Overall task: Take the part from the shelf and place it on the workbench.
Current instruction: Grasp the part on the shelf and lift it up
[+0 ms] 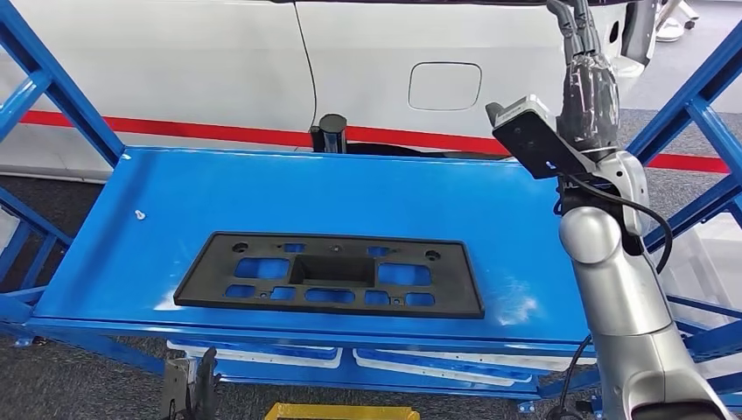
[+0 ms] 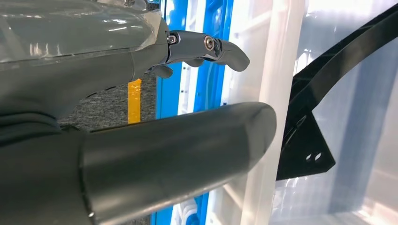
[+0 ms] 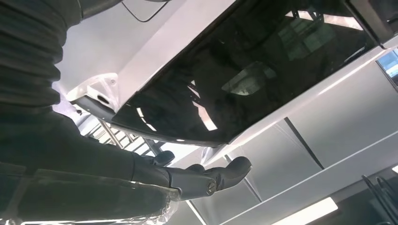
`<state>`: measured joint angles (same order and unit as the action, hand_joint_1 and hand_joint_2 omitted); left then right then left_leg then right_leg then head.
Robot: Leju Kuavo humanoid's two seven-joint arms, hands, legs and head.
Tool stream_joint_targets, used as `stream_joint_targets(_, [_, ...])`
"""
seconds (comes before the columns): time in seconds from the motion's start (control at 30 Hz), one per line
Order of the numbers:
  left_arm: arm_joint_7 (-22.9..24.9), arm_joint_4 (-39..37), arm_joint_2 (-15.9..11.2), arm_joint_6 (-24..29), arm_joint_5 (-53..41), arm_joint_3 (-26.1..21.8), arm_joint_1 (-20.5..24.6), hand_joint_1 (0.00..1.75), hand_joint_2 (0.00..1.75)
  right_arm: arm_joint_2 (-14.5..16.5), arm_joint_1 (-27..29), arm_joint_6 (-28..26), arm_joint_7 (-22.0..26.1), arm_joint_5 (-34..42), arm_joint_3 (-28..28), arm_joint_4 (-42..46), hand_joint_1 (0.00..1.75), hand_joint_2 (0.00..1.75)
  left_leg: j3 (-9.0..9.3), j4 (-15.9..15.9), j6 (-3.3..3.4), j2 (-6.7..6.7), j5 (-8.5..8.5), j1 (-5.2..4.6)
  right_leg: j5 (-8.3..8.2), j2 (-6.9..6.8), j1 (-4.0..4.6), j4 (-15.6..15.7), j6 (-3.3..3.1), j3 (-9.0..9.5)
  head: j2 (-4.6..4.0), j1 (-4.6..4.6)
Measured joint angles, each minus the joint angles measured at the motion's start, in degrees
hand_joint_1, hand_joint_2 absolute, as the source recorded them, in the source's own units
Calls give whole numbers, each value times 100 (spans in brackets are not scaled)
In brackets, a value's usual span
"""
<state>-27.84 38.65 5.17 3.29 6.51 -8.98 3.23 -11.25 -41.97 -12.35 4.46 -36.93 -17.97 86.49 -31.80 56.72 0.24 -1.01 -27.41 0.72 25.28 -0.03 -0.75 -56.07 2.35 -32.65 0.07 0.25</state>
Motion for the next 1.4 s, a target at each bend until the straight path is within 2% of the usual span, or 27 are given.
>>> stream_joint_targets(0.27, [-90, -52, -19, 40, 0, 54, 17, 0, 0, 2, 89, -69, 80, -376, -33, 78, 0, 175, 1, -1, 54, 4, -34, -15, 6, -2, -8, 82, 1, 35, 0, -1])
stream_joint_targets(0.4, [-121, -100, -40, 52, 11, 63, 13, 0, 0, -72, 246, 69, 50, -627, -93, 372, 0, 175, 9, -1, 58, 7, -36, -16, 19, -3, -11, 82, 50, 37, 0, -3])
stream_joint_targets(0.6, [-196, -145, -44, 73, 40, 61, -33, 0, 0, -303, 744, 399, -49, -857, -265, 1064, 0, 175, 20, -6, 59, 9, -36, -7, 22, -2, 4, 68, 55, 36, 0, -4])
stream_joint_targets(0.87, [-215, -184, -32, 115, 62, 58, -83, 0, 0, -614, 1407, 448, -44, -1036, -563, 1704, 0, 175, 27, -16, 58, 13, -36, 0, 24, 1, 5, 62, 54, 34, 0, -4])
stream_joint_targets(1.4, [-216, -208, -15, 146, 61, 55, -98, 0, 0, -783, 1494, 449, -44, -1020, -726, 1908, 0, 175, 32, -16, 58, 16, -36, 0, 24, 2, 4, 61, 54, 38, 0, -4])
